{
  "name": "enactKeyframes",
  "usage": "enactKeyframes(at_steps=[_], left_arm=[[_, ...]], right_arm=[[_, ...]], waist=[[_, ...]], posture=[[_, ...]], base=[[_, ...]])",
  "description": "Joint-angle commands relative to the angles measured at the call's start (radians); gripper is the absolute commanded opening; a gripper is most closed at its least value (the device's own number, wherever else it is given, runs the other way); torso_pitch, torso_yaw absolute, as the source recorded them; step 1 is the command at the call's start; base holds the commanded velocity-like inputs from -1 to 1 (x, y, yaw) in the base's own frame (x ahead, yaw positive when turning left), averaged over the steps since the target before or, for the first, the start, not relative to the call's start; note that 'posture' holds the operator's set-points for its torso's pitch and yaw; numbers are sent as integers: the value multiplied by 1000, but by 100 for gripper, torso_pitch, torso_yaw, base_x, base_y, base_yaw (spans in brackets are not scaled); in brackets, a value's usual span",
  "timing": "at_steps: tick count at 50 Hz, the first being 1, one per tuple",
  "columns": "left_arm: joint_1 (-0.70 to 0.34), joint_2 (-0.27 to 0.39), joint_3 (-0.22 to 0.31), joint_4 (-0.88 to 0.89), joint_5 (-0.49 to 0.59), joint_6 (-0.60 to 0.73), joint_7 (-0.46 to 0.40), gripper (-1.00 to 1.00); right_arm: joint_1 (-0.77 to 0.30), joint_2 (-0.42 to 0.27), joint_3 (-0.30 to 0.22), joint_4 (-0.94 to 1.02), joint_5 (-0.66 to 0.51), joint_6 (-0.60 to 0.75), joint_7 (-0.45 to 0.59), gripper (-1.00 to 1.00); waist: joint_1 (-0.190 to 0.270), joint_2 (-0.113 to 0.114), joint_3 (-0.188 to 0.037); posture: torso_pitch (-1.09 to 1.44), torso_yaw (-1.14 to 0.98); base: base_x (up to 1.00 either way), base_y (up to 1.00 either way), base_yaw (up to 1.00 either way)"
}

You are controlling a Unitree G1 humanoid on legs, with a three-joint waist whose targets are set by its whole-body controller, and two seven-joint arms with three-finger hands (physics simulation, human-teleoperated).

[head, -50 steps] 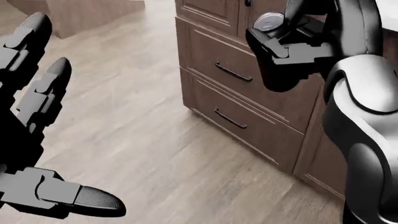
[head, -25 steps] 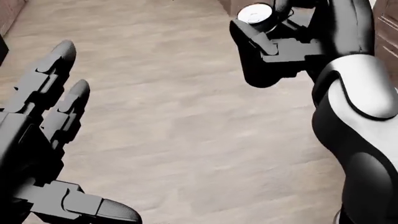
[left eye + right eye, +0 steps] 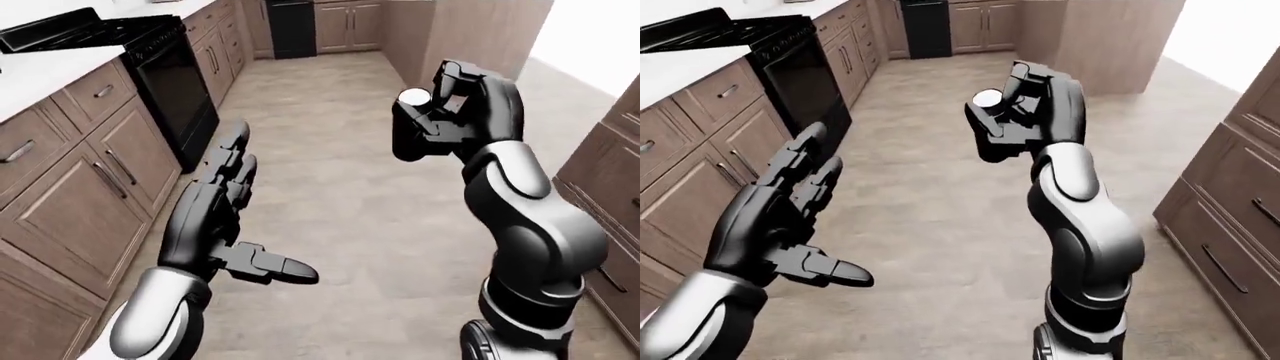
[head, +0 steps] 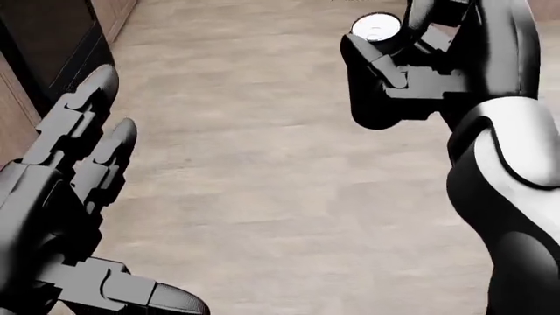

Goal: Move the drinks to the dining counter.

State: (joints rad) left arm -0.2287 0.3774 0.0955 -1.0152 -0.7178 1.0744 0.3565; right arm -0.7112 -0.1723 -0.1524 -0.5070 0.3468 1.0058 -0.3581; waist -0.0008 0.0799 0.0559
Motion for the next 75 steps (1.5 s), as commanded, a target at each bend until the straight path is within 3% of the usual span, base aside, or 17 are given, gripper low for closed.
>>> enactKeyframes(at_steps=[1,6,8,10,17,20,22,35,38,46,49,51,59,63,65,66,75], left_arm=[[-30,-8,22,-32,38,-33,-38,100],[-42,5,26,-32,6,-28,-14,100],[-53,13,31,-32,-11,-22,-3,100],[-58,23,30,-32,-33,-23,17,100],[-35,17,20,-32,-2,-41,-5,100],[-34,20,26,-32,-10,-43,-1,100],[-32,29,25,-32,-25,-49,13,100],[-29,21,16,-32,-11,-49,7,100],[-30,25,21,-32,-20,-48,12,100],[-41,23,16,-32,-21,-38,17,100],[-34,21,12,-32,-11,-44,10,100],[-29,20,13,-32,-6,-48,5,100],[-35,35,21,-32,-37,-50,25,100],[-31,18,18,-32,-7,-45,2,100],[-30,25,17,-32,-18,-50,12,100],[-25,22,11,-32,-7,-53,6,100],[-33,24,11,-32,-14,-46,12,100]], right_arm=[[-52,-20,-33,-43,22,-67,-26,-100],[-59,-38,-37,-39,41,-83,-68,-100],[-59,-46,-36,-36,48,-88,-80,-100],[-59,-53,-35,-35,56,-88,-85,-100],[-48,-57,-34,-37,65,-101,-101,-100],[-42,-57,-33,-39,64,-104,-103,-100],[-41,-59,-38,-38,65,-104,-108,-100],[-37,-79,-55,-26,90,-97,-152,-100],[-36,-79,-56,-26,93,-96,-159,-100],[-31,-86,-64,-11,96,-104,-169,-100],[-27,-87,-69,-9,101,-98,-181,-100],[-26,-86,-70,-7,106,-96,-188,-100],[-22,-89,-66,-3,111,-102,-194,-100],[-21,-90,-65,-4,110,-102,-193,-100],[-19,-91,-68,-1,110,-102,-192,-100],[-20,-93,-68,0,110,-102,-191,-100],[-13,-92,-68,-9,109,-107,-190,-100]], waist=[[0,-7,-20],[33,-43,-32],[2,-132,-37],[1,-92,22],[-58,-95,-32],[-13,36,-48],[-16,-5,-3],[-23,-52,-65],[-40,-75,7],[-35,-131,-40],[-13,-16,-52],[-23,-44,7],[-43,2,-22],[-63,-54,-40],[-94,-196,-60],[-80,-126,-34],[-28,-77,2]], posture=[[0,0],[0,0],[0,0],[0,0],[0,0],[0,0],[0,0],[0,0],[0,0],[0,0],[0,0],[0,0],[0,0],[0,0],[0,0],[0,0],[0,0]], base=[[87,54,0],[87,59,0],[89,52,0],[99,29,0],[100,23,0],[100,18,0],[100,11,0],[100,-16,0],[100,-20,0],[100,-20,0],[100,-33,0],[98,-63,0],[78,-88,0],[71,-93,0],[72,-94,0],[73,-92,0],[72,-92,0]])
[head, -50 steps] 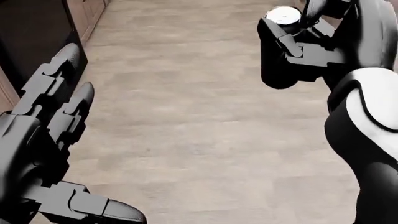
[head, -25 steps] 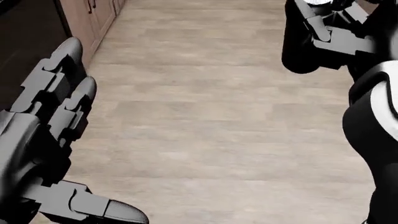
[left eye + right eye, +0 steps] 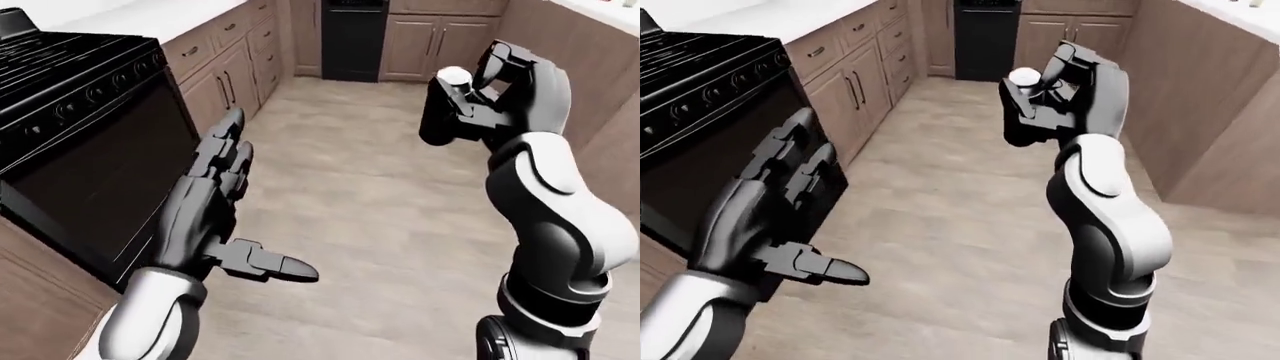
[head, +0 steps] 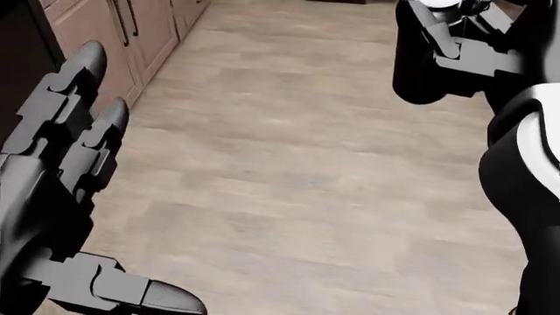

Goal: Move the drinks to the dining counter.

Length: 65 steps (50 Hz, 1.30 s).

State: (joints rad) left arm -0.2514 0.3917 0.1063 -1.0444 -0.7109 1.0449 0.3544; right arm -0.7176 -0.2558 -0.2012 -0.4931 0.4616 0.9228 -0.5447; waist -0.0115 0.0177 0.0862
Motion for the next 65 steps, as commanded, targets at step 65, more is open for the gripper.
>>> enactKeyframes(at_steps=[65], left_arm=[[-4,-4,-17,-3,13,-23,-1,100]], right_arm=[[9,13,-3,-55,-80,-22,73,-100]], waist=[[110,55,-80]], posture=[[0,0]], base=[[70,-32,-35]])
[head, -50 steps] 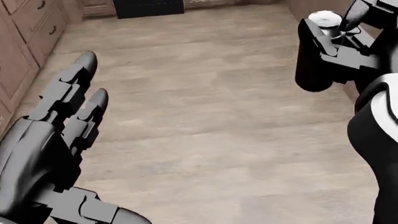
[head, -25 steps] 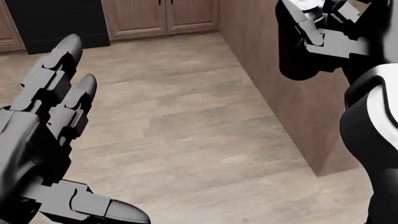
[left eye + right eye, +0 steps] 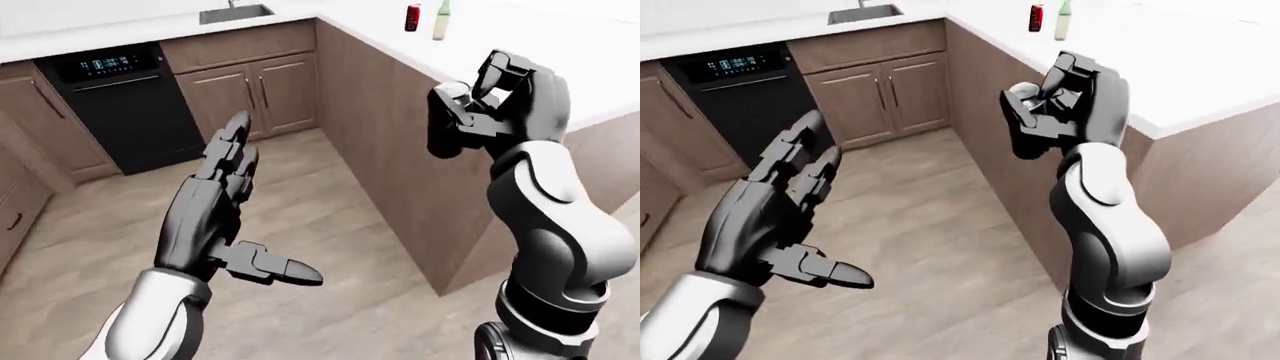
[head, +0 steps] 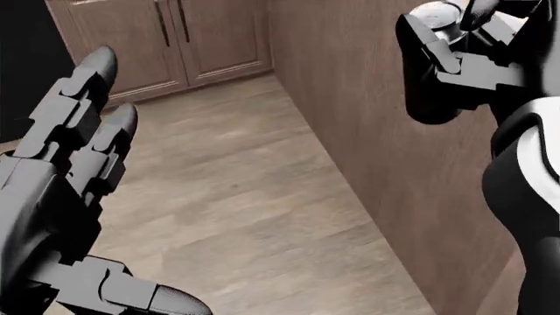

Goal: Move the drinks to the dining counter.

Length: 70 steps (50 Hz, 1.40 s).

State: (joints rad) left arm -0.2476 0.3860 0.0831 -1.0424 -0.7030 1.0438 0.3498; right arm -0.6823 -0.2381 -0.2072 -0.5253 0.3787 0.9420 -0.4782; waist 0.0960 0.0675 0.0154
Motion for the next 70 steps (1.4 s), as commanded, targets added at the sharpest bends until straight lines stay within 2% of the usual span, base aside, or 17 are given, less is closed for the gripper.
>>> enactKeyframes(at_steps=[1,3,4,14,18,27,29,30,31,38,41,43,51,54,61,65,70], left_arm=[[-5,-2,7,-5,12,-23,-3,100],[0,-10,7,-5,30,-23,-19,100],[1,-11,7,-5,33,-22,-22,100],[-21,-19,4,-5,34,-1,-18,100],[-11,-19,5,-5,41,-8,-26,100],[-4,-25,11,-5,53,-11,-41,100],[-6,-21,13,-5,44,-11,-34,100],[-8,-21,18,-5,41,-8,-34,100],[-6,-21,16,-5,42,-11,-34,100],[-1,-17,14,-5,40,-18,-32,100],[0,-20,11,-5,47,-17,-35,100],[-3,-21,16,-5,44,-14,-36,100],[-1,-7,21,-5,21,-20,-20,100],[-2,-3,23,-5,14,-20,-16,100],[4,-18,29,-5,39,-20,-40,100],[-10,6,52,-5,-15,-18,-10,100],[-70,92,98,-5,-199,-13,116,100]], right_arm=[[-23,-4,5,-21,1,-47,8,-100],[-23,-3,5,-23,0,-46,8,-100],[-21,-3,5,-22,-2,-49,10,-100],[-26,-5,3,-23,-11,-43,19,-100],[-22,-2,7,-24,-16,-51,21,-100],[-32,-10,27,-48,-45,-28,34,-100],[-39,-3,24,-45,-53,-28,46,-100],[-43,-2,23,-51,-54,-20,48,-100],[-42,-1,23,-50,-58,-22,51,-100],[-36,6,20,-61,-67,-20,58,-100],[-41,12,12,-63,-53,-20,62,-100],[-42,13,5,-60,-36,-23,60,-100],[-40,2,10,-70,-10,-24,43,-100],[-38,1,9,-68,-8,-25,40,-100],[-37,-4,10,-60,-7,-35,42,-100],[-35,-4,13,-57,-15,-41,45,-100],[-37,-5,19,-71,-27,-25,56,-100]], waist=[[-11,-16,-4],[-42,-142,-20],[-38,-88,54],[-33,-125,-3],[9,31,-15],[-23,6,21],[-58,-59,44],[-86,-164,50],[-66,-92,50],[-93,-103,31],[-54,49,0],[-64,-5,35],[-93,-35,9],[-108,-115,3],[-131,-53,19],[-101,76,17],[-88,20,0]], posture=[[0,0],[0,0],[0,0],[0,0],[0,0],[0,0],[0,0],[0,0],[0,0],[0,0],[0,0],[0,0],[0,0],[0,0],[0,0],[0,0],[0,0]], base=[[100,3,0],[100,3,0],[100,9,0],[97,43,0],[84,74,0],[56,63,0],[38,38,0],[37,32,0],[37,25,0],[16,8,0],[0,-7,0],[0,0,-100],[0,0,-100],[0,0,-100],[0,0,-100],[0,0,-100],[0,0,-9]])
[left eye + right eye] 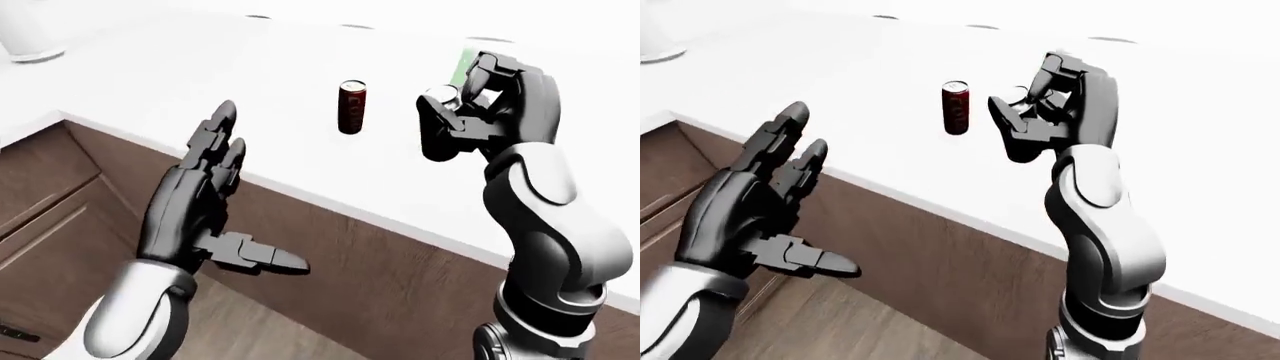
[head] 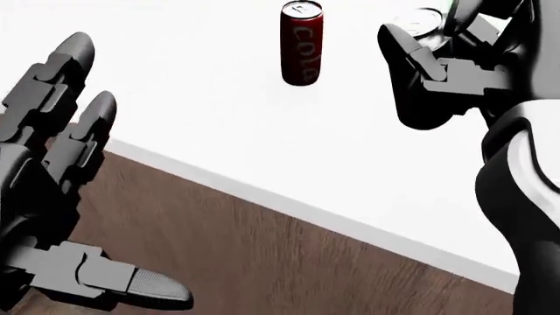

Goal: Move the drinks to the dining counter.

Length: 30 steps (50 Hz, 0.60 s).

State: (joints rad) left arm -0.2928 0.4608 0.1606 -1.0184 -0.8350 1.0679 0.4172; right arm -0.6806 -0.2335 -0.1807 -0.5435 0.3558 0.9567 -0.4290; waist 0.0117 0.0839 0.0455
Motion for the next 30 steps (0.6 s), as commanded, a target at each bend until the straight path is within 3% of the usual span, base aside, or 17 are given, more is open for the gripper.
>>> enactKeyframes(at_steps=[1,5,9,12,13,14,15,16,17,19,21,22,24,25,26,30], left_arm=[[-31,29,28,-29,-90,-38,63,100],[-81,108,58,-29,-261,-43,188,100],[-67,127,50,-29,-266,-70,194,100],[-65,126,49,-29,-263,-70,192,100],[-64,125,49,-29,-262,-69,191,100],[-62,124,46,-29,-256,-71,188,100],[-61,122,45,-29,-255,-71,189,100],[-59,119,44,-29,-249,-71,184,100],[-57,116,43,-29,-241,-71,179,100],[-57,115,42,-29,-239,-70,178,100],[-52,113,42,-29,-230,-72,169,100],[-51,110,43,-29,-227,-71,166,100],[-50,111,40,-29,-226,-72,167,100],[-45,121,55,-29,-241,-79,172,100],[-39,128,52,-29,-245,-88,175,100],[-34,134,51,-29,-244,-98,173,100]], right_arm=[[-38,-9,-8,-51,-7,-42,9,-100],[-35,-6,-8,-50,-17,-45,16,-100],[-30,0,-6,-57,-23,-44,20,-100],[-24,6,-9,-52,-21,-50,23,-100],[-21,8,-10,-52,-18,-52,24,-100],[-21,8,-11,-53,-15,-50,24,-100],[-21,7,-10,-55,-12,-47,25,-100],[-21,6,-9,-55,-12,-47,26,-100],[-23,5,-9,-57,-11,-45,26,-100],[-23,4,-8,-61,-11,-44,26,-100],[-18,5,-7,-57,-15,-53,29,-100],[-18,6,-7,-57,-16,-53,29,-100],[-19,5,-8,-60,-15,-49,28,-100],[-9,0,-3,-59,-27,-62,33,-100],[-8,3,-3,-61,-29,-61,34,-100],[-9,8,-5,-63,-34,-63,37,-100]], waist=[[-5,-3,-30],[-6,-28,-7],[1,-55,1],[12,-96,-8],[15,-121,-30],[5,-69,-16],[-33,-36,-8],[-20,-54,-16],[-16,-59,-26],[-11,-71,-21],[-12,-103,-16],[-19,-100,-35],[-34,-106,-15],[-16,-89,-3],[-27,-84,-3],[-28,-78,19]], posture=[[0,0],[0,0],[0,0],[0,0],[0,0],[0,0],[0,0],[0,0],[0,0],[0,0],[0,0],[0,0],[0,0],[0,0],[0,0],[0,0]], base=[[0,0,0],[0,0,0],[0,0,0],[0,0,0],[0,-28,0],[0,-67,0],[0,0,-100],[0,0,-100],[0,0,-100],[0,0,-100],[0,0,-100],[0,0,-100],[0,0,-100],[0,0,0],[0,0,0],[0,0,0]])
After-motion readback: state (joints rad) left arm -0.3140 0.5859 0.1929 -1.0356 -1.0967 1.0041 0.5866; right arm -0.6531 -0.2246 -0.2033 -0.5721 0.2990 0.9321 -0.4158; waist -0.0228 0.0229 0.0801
